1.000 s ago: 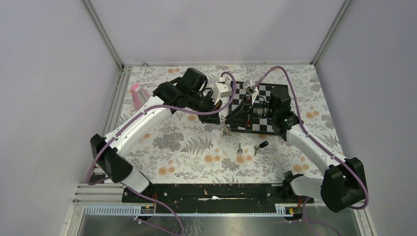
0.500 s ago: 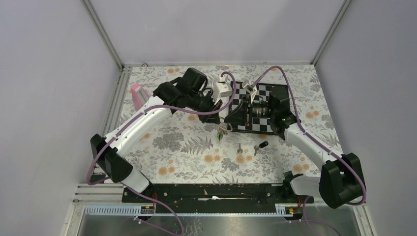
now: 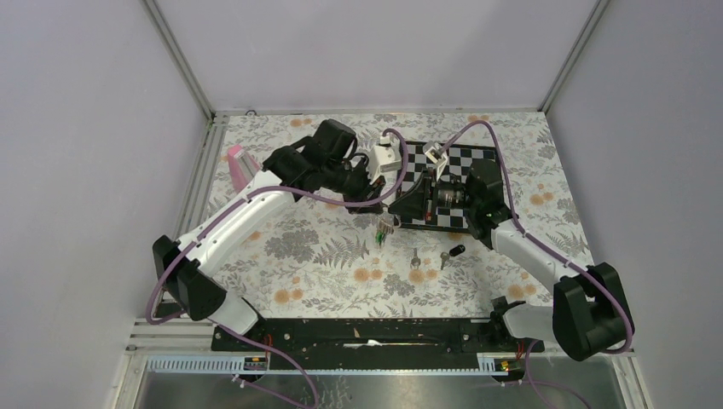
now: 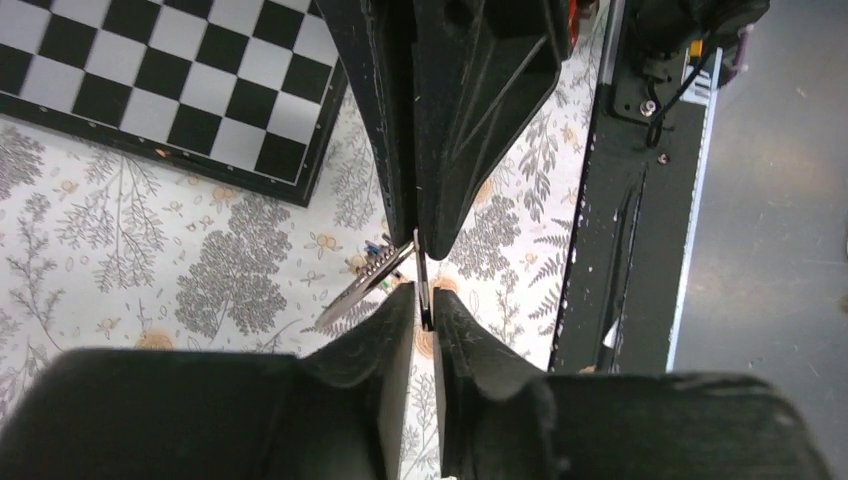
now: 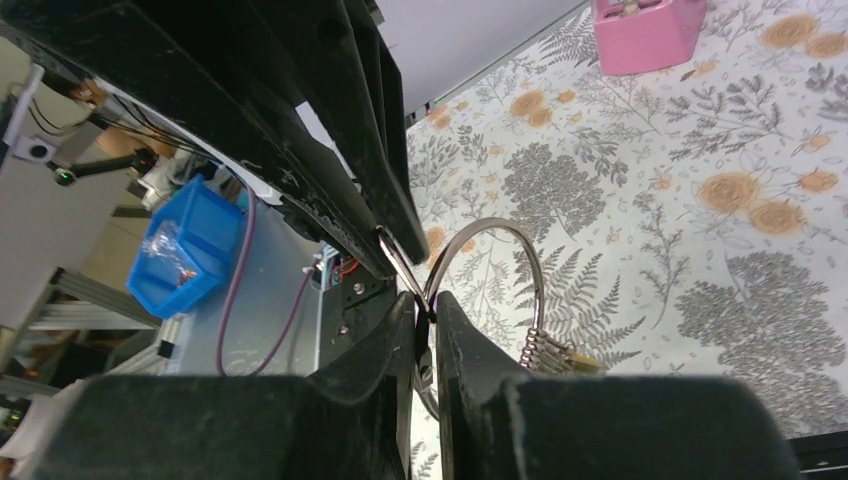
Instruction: Put the keys on the keyring
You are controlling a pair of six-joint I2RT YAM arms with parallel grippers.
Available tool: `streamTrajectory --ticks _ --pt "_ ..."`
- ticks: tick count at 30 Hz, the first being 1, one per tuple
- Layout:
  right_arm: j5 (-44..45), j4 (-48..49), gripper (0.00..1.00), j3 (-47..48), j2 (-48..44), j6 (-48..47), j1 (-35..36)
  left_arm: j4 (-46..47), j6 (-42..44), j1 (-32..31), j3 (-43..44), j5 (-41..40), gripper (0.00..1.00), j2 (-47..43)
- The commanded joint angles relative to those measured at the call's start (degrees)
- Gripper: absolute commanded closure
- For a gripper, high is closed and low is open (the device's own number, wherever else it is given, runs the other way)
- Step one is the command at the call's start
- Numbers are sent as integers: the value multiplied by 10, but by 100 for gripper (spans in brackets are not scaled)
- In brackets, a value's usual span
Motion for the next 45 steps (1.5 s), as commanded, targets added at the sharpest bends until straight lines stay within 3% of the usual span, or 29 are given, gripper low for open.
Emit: streamTrajectory --ticks 1,5,9,14,20,31,35,45 --pt "21 179 100 -22 3 138 0 137 47 11 -52 -1 76 -81" --pt "54 246 100 -11 21 238 -7 236 18 37 -108 14 58 -129" --pt "89 286 100 1 41 328 -26 277 -25 65 -120 49 44 -140" --pt "127 337 100 7 59 437 -42 363 -78 70 -141 77 36 -138" --pt "154 389 100 2 63 503 -47 448 -140 70 -160 71 30 -118" --pt "166 389 100 -8 63 535 -48 512 -242 78 -169 74 36 -93" --pt "167 373 100 -7 63 538 -50 552 -284 86 -171 102 43 -83" --pt "169 367 100 -9 63 540 -53 570 -297 87 -180 120 63 -74"
